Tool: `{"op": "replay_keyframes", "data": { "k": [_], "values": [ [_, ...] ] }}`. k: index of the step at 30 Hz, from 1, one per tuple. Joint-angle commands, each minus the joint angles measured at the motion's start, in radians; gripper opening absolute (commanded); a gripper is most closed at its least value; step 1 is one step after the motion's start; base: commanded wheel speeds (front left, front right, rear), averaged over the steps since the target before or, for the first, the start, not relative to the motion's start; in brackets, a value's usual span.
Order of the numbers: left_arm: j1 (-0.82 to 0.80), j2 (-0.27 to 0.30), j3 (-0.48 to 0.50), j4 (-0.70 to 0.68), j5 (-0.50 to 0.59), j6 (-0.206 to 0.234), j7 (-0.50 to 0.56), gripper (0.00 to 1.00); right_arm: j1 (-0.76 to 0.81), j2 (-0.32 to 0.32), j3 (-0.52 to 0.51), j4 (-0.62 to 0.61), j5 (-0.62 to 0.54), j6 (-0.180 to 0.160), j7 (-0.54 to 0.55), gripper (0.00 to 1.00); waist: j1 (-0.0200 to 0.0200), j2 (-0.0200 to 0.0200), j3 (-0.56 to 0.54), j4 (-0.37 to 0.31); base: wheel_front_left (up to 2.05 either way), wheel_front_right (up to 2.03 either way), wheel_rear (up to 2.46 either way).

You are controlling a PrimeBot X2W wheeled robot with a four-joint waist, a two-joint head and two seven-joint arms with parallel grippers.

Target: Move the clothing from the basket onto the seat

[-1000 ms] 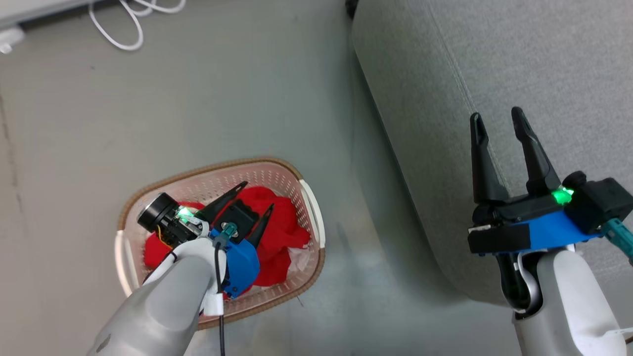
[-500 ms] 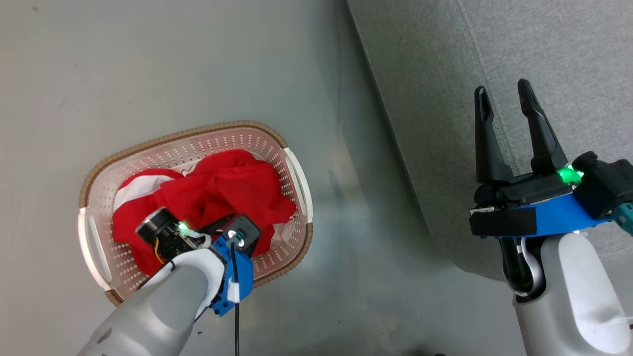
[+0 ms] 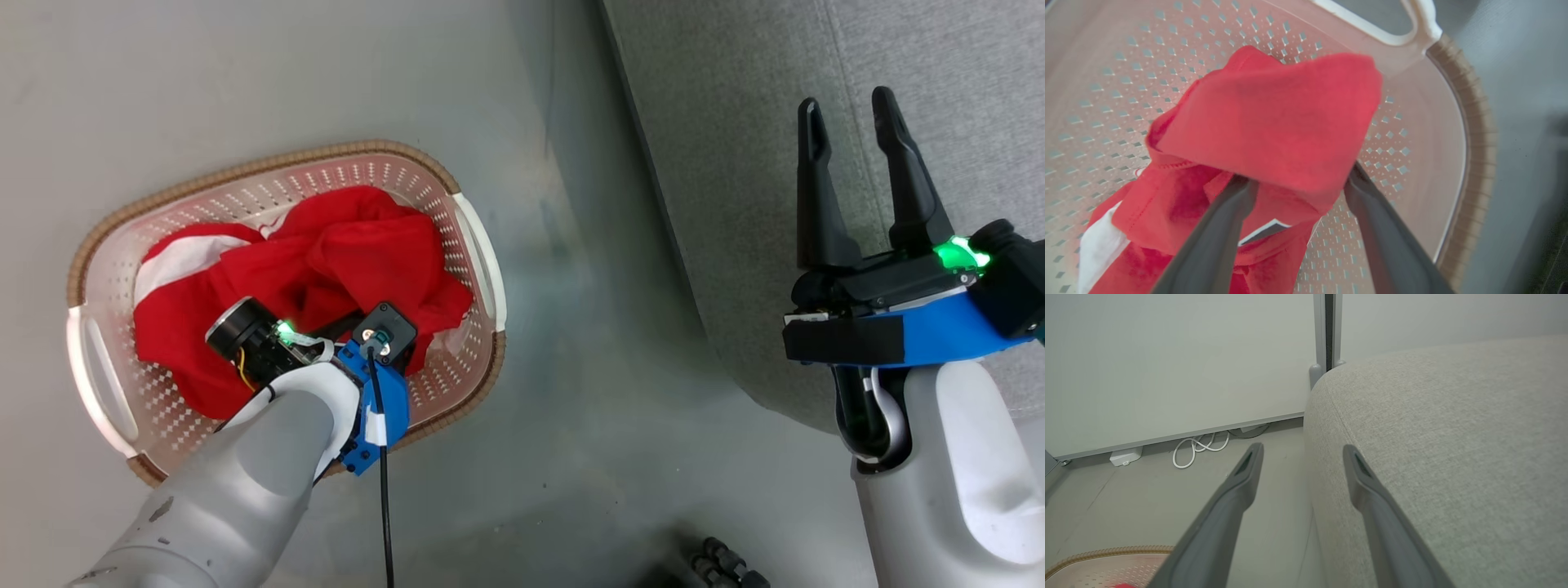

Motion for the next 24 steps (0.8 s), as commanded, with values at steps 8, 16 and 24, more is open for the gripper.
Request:
{"op": "replay_keyframes", "data": {
  "k": [8, 16, 24],
  "values": [
    [-0.059, -0.035, -0.016, 0.037, -0.025, 0.000, -0.048, 1.00, -0.030, -0.002, -0.003, -0.015, 0.016, 0.000, -0.004, 1.00, -0.0001, 0.0000, 0.055, -0.003, 0.00, 0.00, 0.00],
    [-0.081, -0.058, -0.033, 0.071, 0.015, 0.000, -0.095, 0.00, -0.033, -0.002, -0.003, -0.010, 0.012, 0.000, -0.004, 1.00, -0.0001, 0.0000, 0.065, 0.005, 0.00, 0.00, 0.00],
    [-0.064, -0.071, -0.038, 0.073, -0.006, 0.000, -0.122, 0.00, -0.032, -0.002, -0.005, 0.001, -0.002, 0.000, -0.004, 1.00, -0.0001, 0.0000, 0.023, 0.029, 0.00, 0.00, 0.00]
  ]
}}
